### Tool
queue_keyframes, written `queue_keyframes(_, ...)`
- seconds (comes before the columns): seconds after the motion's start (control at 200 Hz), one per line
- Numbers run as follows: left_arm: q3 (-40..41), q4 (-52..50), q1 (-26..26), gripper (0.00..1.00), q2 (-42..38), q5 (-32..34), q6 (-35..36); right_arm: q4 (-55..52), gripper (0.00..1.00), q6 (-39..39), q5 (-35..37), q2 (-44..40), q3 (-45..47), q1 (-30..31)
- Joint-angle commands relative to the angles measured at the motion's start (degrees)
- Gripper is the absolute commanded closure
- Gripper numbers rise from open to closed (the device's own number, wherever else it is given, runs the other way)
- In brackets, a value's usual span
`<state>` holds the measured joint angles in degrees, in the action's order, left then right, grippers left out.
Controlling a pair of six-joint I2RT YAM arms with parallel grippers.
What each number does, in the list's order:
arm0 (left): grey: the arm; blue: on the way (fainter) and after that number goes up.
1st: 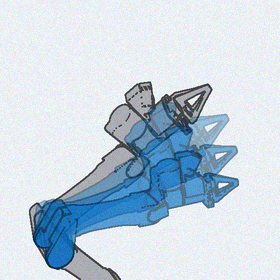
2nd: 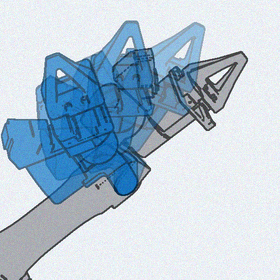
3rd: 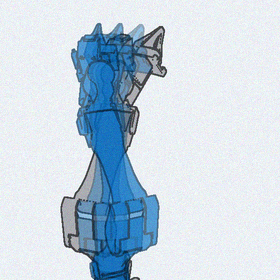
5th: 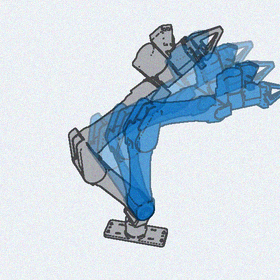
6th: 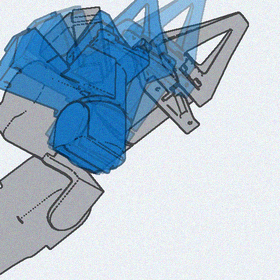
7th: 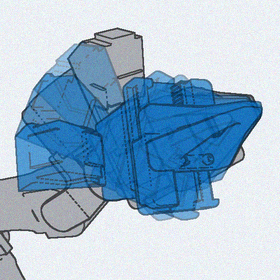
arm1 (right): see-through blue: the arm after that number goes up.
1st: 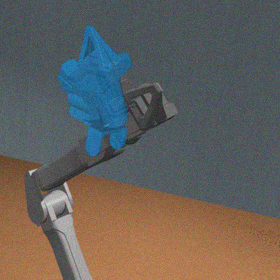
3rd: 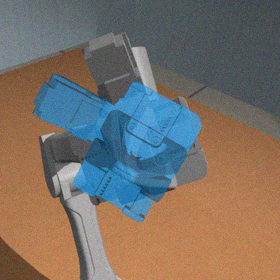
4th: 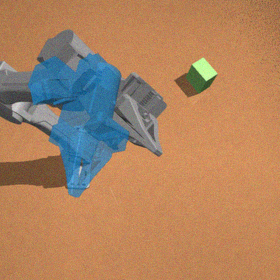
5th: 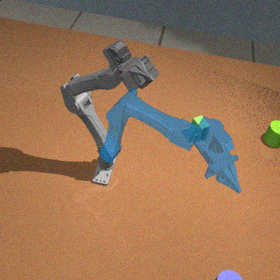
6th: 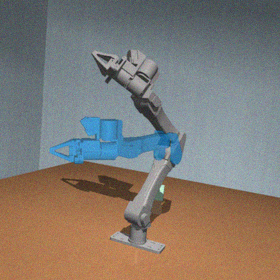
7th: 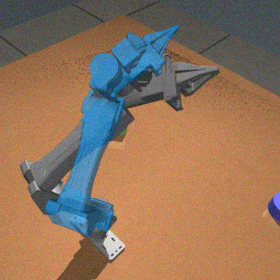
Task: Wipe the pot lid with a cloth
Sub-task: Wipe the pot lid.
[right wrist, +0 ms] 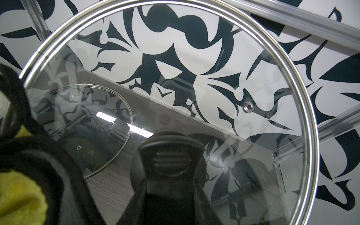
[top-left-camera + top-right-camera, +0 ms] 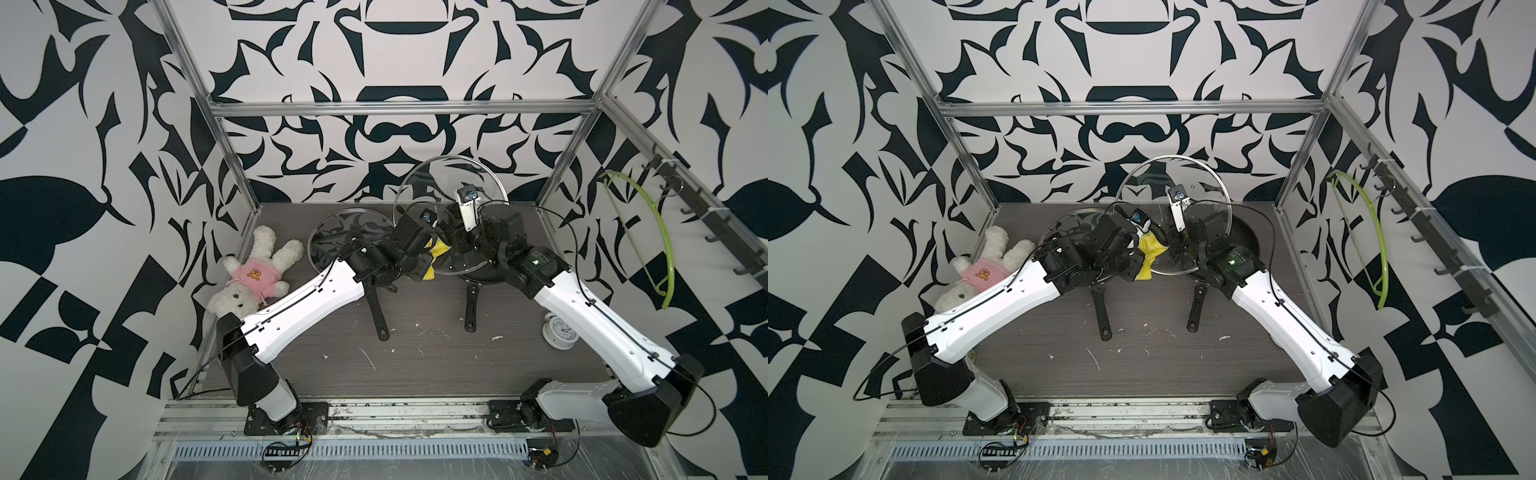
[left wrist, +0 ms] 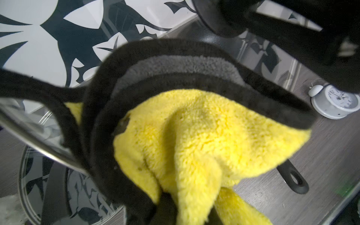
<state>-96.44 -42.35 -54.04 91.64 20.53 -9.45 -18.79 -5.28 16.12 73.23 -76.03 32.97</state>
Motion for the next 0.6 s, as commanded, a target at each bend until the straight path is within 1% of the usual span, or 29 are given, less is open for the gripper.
queue_keyframes(0.0,-2.03,-1.38,3.24,1.0,-0.32,2.6,-0.54,14.02,1.0,-3.32,-2.38,-6.09,-1.18,0.08)
queue_keyframes(0.085,-3.15,-1.02,4.65,1.0,-0.66,2.26,0.3,14.54,1.0,-8.19,-4.5,-7.75,1.36,0.08)
queue_keyframes(0.105,-3.36,-0.93,4.91,1.0,-0.69,1.9,0.67,14.77,1.0,-9.25,-6.86,-8.17,1.98,0.07)
queue_keyframes(0.205,-4.7,-0.76,6.24,1.0,-0.03,-0.57,2.77,13.83,1.0,-15.36,-12.53,-9.87,3.8,0.02)
queue_keyframes(0.345,-7.75,-2.18,8.06,1.0,1.91,-2.02,3.78,12.14,1.0,-24.71,-18.69,-11.77,6.18,0.04)
queue_keyframes(0.41,-9.39,-3.05,8.5,1.0,3.09,-3.35,5.42,10.1,1.0,-29.04,-21.78,-12.13,6.43,0.08)
queue_keyframes(0.51,-13.17,-6.63,8.43,1.0,5.98,-7.42,9.4,7.98,1.0,-33.98,-23.66,-12.15,6.34,0.28)
queue_keyframes(0.595,-15.76,-8.69,8.21,1.0,8.54,-9.01,12.36,6.29,1.0,-36.51,-23.85,-11.76,5.56,1.07)
